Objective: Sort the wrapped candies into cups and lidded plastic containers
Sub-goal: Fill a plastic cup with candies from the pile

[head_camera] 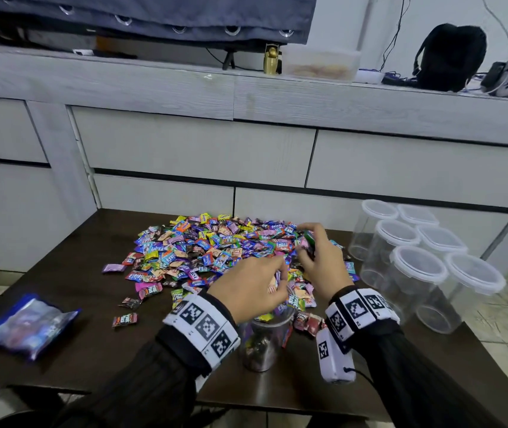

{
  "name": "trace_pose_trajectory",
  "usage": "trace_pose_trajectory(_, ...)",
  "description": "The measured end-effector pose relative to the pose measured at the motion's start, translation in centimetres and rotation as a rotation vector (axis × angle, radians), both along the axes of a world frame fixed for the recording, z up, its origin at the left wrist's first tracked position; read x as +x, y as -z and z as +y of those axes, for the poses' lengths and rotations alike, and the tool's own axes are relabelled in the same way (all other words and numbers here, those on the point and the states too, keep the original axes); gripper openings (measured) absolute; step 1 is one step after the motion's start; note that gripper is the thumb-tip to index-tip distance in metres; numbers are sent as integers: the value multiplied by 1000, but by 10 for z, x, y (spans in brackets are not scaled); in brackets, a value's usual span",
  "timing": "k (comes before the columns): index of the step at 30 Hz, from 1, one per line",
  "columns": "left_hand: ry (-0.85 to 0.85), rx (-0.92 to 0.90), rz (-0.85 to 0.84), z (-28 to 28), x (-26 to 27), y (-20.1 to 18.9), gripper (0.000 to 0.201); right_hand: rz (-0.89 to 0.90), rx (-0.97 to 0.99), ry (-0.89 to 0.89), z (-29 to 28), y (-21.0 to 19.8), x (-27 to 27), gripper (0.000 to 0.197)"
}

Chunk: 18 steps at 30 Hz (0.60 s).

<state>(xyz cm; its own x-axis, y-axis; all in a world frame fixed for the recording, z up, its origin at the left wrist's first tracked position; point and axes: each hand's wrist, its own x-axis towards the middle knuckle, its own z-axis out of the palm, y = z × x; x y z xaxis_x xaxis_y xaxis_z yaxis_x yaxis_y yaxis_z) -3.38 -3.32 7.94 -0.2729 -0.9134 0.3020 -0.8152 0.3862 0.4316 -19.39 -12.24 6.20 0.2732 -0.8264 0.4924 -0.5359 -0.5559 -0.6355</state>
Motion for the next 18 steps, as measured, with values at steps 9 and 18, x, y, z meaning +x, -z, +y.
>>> trace_pose_trajectory(9, 36, -66, -241, -4, -4, 6, 14, -10, -12, -61, 12, -10, 19, 39)
trace_pose_trajectory(18, 26, -93, -259, -3, -4, 7, 20, -22, -31, -60, 12, -11, 16, 37)
